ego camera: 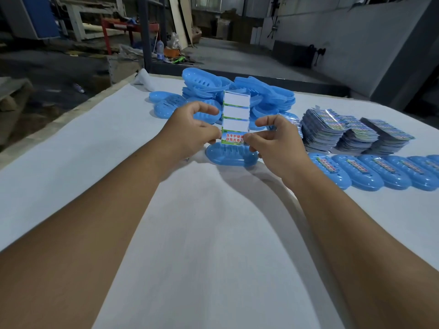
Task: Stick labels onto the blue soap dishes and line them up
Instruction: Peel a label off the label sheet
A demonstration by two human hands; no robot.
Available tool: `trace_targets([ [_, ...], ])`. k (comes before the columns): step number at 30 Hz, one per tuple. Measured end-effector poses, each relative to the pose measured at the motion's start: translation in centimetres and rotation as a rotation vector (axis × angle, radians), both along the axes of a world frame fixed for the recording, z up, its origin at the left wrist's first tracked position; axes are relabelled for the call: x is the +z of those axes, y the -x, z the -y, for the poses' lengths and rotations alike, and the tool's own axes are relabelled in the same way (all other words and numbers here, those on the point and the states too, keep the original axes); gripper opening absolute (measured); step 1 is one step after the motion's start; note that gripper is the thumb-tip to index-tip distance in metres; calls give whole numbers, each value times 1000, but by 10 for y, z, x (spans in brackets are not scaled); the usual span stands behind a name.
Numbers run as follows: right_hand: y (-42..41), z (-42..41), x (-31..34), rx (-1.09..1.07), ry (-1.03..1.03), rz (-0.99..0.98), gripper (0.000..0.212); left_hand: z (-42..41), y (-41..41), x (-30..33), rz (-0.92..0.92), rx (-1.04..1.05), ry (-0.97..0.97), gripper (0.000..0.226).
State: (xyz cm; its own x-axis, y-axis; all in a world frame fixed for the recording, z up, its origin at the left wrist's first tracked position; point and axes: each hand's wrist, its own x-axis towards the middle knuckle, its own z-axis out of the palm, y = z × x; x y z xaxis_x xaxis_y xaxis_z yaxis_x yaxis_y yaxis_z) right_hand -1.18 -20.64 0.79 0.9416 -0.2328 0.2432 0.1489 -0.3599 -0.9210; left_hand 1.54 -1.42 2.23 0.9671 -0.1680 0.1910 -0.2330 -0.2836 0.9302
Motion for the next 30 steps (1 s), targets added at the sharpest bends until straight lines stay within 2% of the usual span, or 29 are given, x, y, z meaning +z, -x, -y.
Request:
trace_targets([
  [4, -1, 1, 0, -9, 0, -3, 27, -1, 2, -1, 20, -41, -9, 34],
  [9, -3, 1, -3, -17, 9, 9, 23, 0, 6, 0, 37, -98, 68, 33],
  [14, 1, -2, -3, -7, 188, 56, 11, 1, 6, 0, 65, -117, 59, 32],
  [21, 11, -11, 0, 103, 159, 63, 28, 3, 3, -4, 110, -117, -11, 32],
  [30, 8, -11, 4, 62, 75, 14, 18, 6, 0, -5, 84, -32, 0, 32],
])
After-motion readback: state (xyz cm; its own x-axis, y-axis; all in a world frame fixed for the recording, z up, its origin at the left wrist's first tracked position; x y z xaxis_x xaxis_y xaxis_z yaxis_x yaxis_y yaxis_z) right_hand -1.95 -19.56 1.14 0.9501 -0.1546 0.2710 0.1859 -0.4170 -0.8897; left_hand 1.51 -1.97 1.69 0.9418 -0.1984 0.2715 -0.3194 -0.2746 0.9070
